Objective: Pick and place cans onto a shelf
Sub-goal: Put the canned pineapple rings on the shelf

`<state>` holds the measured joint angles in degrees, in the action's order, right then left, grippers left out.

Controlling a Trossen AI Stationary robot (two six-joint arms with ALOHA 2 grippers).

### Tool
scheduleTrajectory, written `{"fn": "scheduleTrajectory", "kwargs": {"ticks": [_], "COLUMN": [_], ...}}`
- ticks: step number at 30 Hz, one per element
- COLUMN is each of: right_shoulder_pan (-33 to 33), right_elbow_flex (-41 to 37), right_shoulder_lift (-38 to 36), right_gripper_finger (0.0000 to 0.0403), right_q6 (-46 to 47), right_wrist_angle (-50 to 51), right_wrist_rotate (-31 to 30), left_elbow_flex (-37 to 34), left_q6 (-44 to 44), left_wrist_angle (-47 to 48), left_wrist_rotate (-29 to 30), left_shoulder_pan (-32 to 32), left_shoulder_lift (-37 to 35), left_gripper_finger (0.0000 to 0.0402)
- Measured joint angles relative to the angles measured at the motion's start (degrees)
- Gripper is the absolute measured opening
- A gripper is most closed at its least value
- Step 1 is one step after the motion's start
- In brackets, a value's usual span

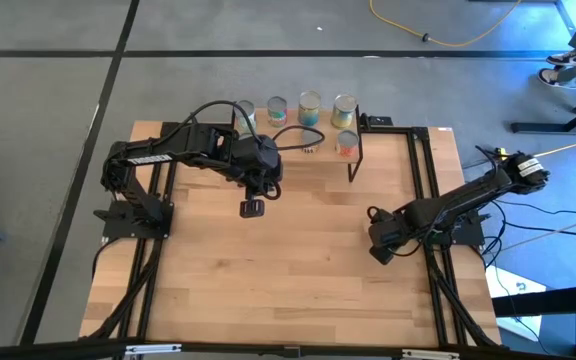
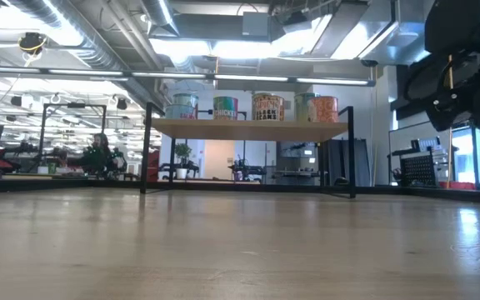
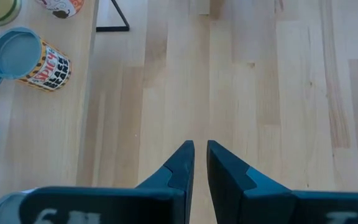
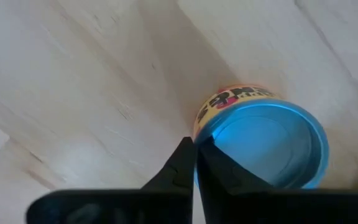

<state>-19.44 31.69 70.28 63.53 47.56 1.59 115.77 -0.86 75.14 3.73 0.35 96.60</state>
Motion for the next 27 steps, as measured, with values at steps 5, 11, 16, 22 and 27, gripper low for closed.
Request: {"fn": "scheduleTrajectory", "kwargs": {"ticks": [5, 11, 16, 22, 27], "right_shoulder_pan": [0.1, 1.6, 4.1, 9.1, 14.8], "right_elbow_flex": [4.5, 12.3, 21.9, 35.8, 48.0], "right_shoulder_lift": [0.3, 0.3, 0.7, 3.7, 9.7], "right_gripper_finger": [0.0006, 0.0004, 0.0004, 0.0004, 0.0004], "right_q6": [-2.5, -5.1, -11.9, -23.1, -34.7], "right_wrist_angle": [-0.7, -0.1, 4.5, 13.3, 16.5], "right_wrist_rotate": [-2.5, -2.3, -2.1, -4.8, -5.2], "left_elbow_flex": [0.0, 0.0, 0.0, 0.0, -0.1], "left_q6": [0.0, 0.0, 0.5, 1.7, 2.5], "left_wrist_angle": [0.5, 1.3, 2.4, 3.9, 3.9], "left_wrist_rotate": [0.0, 0.0, 0.0, 0.0, 0.0], "left_shoulder_pan": [0.0, 0.0, 0.0, 0.0, 0.0], "left_shoulder_lift": [0.0, 0.0, 0.0, -0.4, -1.2], "left_gripper_finger": [0.0036, 0.0036, 0.0036, 0.0036, 0.0036]}}
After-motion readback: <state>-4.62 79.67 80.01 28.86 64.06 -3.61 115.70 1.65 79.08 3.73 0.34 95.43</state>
